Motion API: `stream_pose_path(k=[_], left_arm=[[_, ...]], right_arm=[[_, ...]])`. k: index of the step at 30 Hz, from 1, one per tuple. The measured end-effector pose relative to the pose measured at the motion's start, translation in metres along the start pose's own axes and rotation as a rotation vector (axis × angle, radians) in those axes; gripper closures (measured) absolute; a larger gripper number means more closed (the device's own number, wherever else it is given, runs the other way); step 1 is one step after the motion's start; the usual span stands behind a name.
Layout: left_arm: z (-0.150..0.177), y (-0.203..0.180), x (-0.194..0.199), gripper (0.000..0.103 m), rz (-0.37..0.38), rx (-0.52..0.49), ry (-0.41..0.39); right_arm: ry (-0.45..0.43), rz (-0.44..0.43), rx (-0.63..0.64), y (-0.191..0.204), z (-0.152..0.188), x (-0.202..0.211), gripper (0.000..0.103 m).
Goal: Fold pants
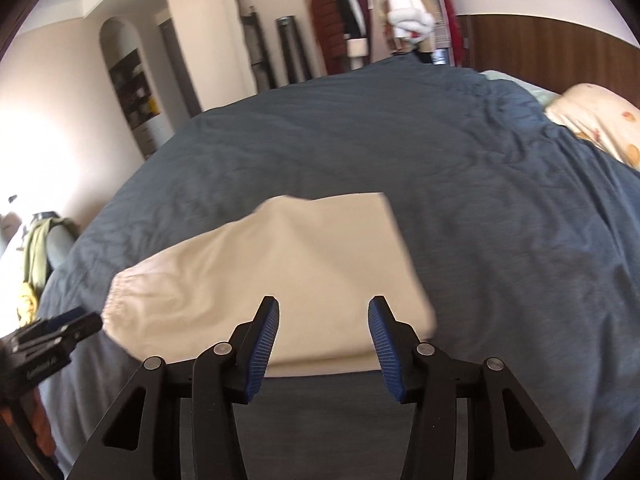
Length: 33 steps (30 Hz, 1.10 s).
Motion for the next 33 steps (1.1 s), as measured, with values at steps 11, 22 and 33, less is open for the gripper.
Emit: stream_pose_path(k=[11,22,33], left_arm=[[0.011,-0.044,-0.013,0.058,-0.073,-0.098,0.026],[0.012,-0.052,-0.023,0.058,-0.072,-0.106,0.056],[0.013,-0.06,-0.022,0.058,-0.064,-0.116,0.061]], right_arm=[[0.055,-0.021,-0.067,-0.06,0.004,-0.024,0.055],[0.105,-0.09,-0.168,-0.074,0.015,-0.052,0.069],[0.136,-0.083,-0.108,-0.079,0.024,-0.047,0.098]])
Point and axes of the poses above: each gripper's, at about its wrist camera, not at the fingertips, and x roughly against the way its jaws point, y to its left, z to its underside, the point moved 4 cm from there along -x, roughly the way its jaws point, and after that the axes turned 2 degrees about -x, right-handed, at the moved point
